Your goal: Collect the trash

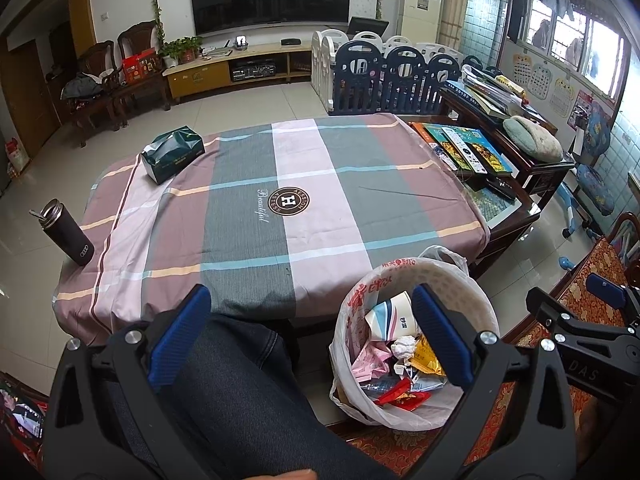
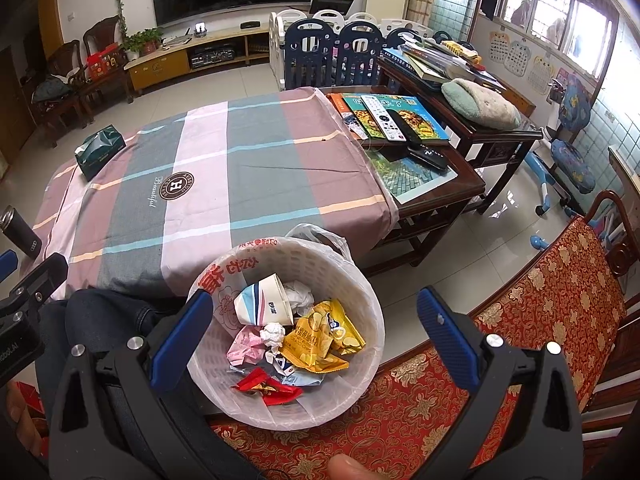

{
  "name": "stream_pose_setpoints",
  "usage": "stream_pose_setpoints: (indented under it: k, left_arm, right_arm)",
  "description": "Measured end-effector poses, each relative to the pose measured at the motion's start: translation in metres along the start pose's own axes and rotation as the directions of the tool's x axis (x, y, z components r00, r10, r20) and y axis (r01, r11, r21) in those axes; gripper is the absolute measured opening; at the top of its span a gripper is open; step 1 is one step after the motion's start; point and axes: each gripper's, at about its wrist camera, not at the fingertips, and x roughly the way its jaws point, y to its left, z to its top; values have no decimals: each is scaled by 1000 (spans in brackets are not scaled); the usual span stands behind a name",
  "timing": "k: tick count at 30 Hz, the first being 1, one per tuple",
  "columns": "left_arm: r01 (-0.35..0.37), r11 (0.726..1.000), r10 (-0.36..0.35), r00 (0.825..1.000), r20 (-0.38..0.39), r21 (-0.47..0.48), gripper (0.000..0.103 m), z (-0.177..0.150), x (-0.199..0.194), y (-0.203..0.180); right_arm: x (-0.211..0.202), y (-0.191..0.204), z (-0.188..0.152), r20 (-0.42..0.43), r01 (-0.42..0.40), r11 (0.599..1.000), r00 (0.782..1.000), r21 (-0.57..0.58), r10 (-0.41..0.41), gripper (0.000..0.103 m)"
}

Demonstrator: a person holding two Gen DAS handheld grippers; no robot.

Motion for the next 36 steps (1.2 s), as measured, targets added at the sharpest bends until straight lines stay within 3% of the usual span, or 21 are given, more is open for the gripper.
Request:
stream_pose_setpoints:
  k: [36]
  left_arm:
    - [1, 1000, -1, 1000, -6, 1, 100, -2, 3, 1]
  right_arm:
    - [9, 1, -6, -14, 2, 1000, 1000, -2, -2, 100]
